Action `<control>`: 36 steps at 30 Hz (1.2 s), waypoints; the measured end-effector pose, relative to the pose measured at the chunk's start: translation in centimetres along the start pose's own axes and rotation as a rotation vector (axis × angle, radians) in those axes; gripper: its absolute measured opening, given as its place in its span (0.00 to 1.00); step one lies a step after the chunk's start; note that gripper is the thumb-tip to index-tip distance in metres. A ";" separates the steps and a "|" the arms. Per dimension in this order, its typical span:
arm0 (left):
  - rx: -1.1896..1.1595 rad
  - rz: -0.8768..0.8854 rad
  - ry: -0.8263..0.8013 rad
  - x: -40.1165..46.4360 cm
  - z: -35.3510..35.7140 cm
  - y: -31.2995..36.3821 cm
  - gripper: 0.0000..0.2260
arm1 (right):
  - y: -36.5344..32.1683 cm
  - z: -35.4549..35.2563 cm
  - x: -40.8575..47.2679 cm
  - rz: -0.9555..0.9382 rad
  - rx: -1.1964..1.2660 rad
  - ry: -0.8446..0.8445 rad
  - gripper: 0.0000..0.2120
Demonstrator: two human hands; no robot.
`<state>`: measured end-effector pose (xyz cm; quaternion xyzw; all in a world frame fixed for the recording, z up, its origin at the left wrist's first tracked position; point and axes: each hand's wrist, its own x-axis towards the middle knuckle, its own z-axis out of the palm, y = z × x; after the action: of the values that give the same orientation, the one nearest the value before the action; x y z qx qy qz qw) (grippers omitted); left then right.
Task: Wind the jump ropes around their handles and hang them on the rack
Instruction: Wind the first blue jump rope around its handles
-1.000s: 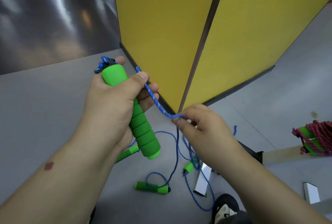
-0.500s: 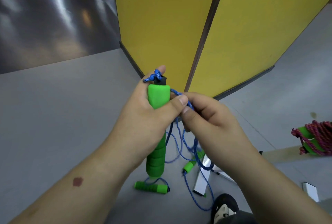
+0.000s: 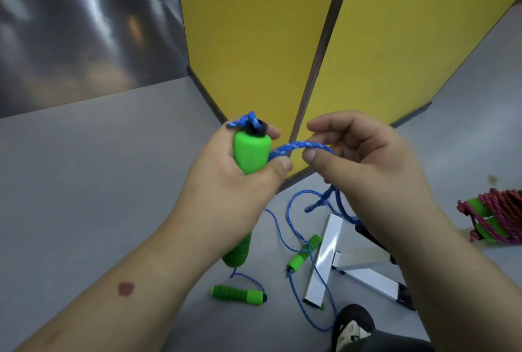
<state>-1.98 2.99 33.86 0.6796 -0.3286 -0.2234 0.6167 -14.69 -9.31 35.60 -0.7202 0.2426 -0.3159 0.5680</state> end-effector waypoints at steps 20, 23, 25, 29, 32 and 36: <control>-0.558 -0.196 -0.076 0.5 -0.1 0.9 0.08 | 1.9 2.2 -0.4 0.233 0.273 -0.230 0.12; -0.610 -0.227 -0.079 0.8 -0.7 1.3 0.06 | 2.1 2.7 -1.1 0.306 0.125 -0.469 0.02; -0.614 -0.243 -0.060 0.9 -1.0 1.5 0.05 | 2.2 2.5 -1.1 0.311 0.033 -0.496 0.09; -0.633 -0.247 -0.005 1.1 -1.5 1.6 0.08 | 1.6 1.9 -0.8 0.272 -0.013 -0.445 0.07; -0.630 -0.246 0.025 1.3 -1.6 1.2 0.10 | 1.6 1.7 -0.4 0.243 0.119 -0.256 0.06; -0.425 -0.235 -0.104 1.0 -1.2 0.2 0.20 | 1.1 1.8 0.0 0.242 0.315 -0.096 0.07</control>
<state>-0.47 3.12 34.29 0.5558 -0.2241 -0.3923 0.6978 -13.41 -8.40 34.25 -0.6024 0.2475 -0.2446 0.7184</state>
